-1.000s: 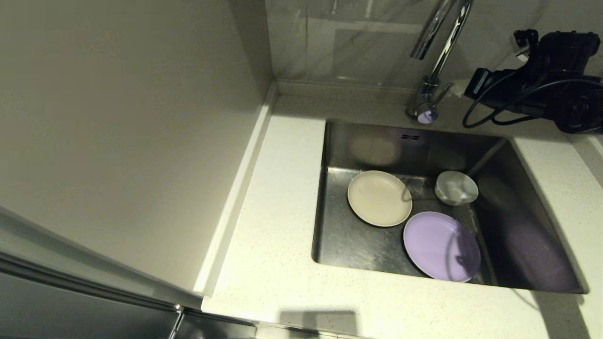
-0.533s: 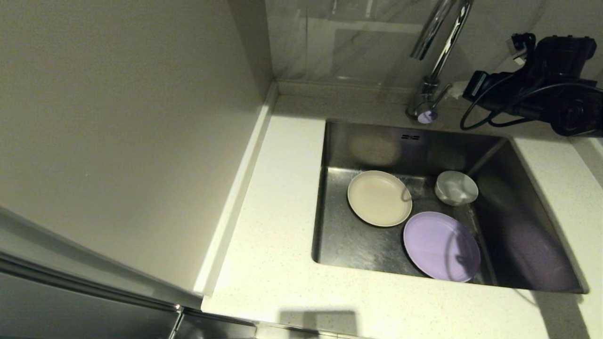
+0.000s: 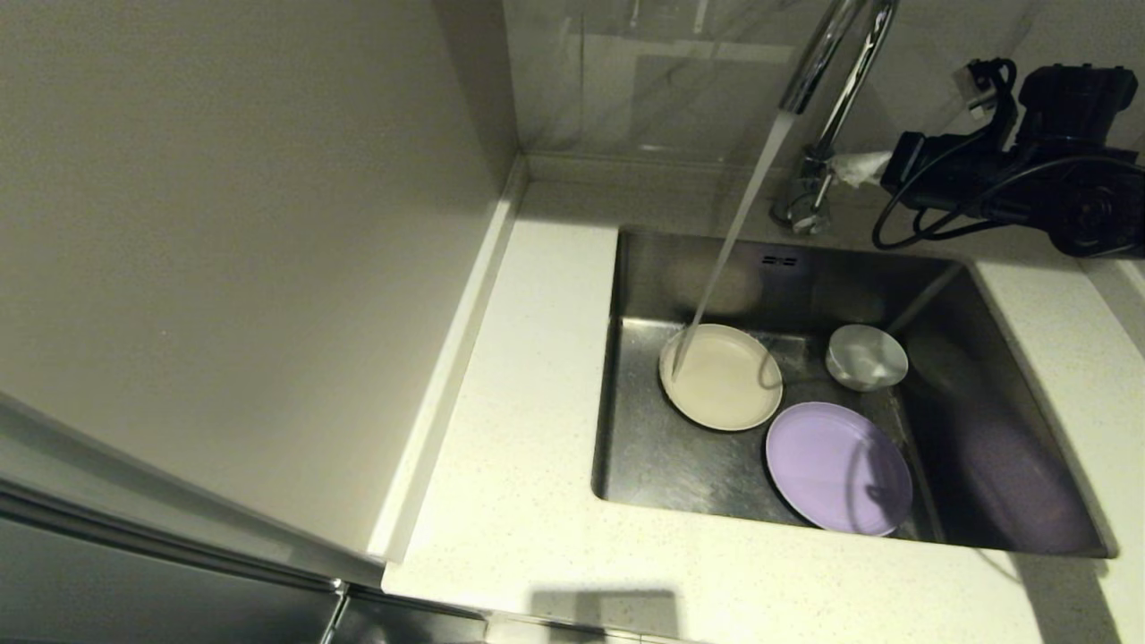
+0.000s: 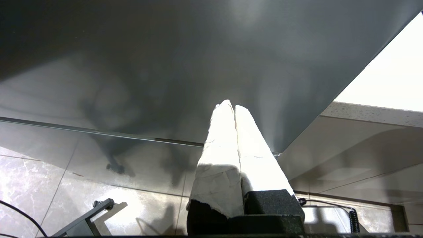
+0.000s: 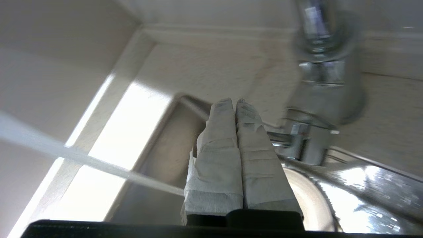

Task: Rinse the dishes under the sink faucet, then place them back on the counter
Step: Turn on the faucet, then wait for the water to rinse the bowl

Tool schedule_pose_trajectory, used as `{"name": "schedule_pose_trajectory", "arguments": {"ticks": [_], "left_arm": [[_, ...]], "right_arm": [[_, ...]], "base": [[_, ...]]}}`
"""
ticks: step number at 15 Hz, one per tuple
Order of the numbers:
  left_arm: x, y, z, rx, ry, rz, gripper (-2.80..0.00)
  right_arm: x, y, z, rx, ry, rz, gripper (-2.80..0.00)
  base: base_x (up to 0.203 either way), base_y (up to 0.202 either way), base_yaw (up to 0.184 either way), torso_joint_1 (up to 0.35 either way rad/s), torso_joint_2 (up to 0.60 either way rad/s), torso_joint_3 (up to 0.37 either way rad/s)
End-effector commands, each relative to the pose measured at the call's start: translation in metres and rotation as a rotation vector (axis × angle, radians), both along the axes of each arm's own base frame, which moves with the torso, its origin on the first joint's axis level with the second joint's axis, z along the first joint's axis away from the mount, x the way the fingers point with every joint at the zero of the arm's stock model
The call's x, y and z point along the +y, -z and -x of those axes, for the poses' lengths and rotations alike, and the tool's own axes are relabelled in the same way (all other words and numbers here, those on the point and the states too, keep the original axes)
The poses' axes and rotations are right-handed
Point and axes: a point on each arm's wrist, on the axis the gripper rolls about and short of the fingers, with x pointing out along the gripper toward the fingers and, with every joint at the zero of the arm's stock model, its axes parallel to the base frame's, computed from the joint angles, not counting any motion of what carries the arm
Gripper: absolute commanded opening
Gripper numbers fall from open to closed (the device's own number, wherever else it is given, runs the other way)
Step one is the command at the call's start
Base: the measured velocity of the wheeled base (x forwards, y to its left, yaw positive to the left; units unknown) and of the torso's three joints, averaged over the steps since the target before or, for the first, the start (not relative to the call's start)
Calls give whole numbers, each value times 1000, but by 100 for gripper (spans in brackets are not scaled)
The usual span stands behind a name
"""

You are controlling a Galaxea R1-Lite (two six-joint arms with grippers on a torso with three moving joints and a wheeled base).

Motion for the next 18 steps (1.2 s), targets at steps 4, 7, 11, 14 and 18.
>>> {"name": "schedule_pose_trajectory", "arguments": {"ticks": [4, 7, 11, 14, 18], "left_arm": [[0, 0, 0, -4, 0, 1, -280], [0, 0, 0, -4, 0, 1, -280], [0, 0, 0, -4, 0, 0, -280], [0, 0, 0, -4, 0, 1, -280], [0, 0, 0, -4, 0, -1, -280]], "right_arm": [[0, -1, 0, -13, -2, 8, -280], [-11, -12, 4, -92, 42, 12, -280], [-36, -23, 5, -252, 282, 57, -280], [-74, -2, 9, -175, 494, 291, -280], [-93, 30, 75, 196, 572, 455, -280]], "base": [[0, 0, 0, 0, 0, 0], [0, 0, 0, 0, 0, 0], [0, 0, 0, 0, 0, 0], [0, 0, 0, 0, 0, 0], [0, 0, 0, 0, 0, 0]]}}
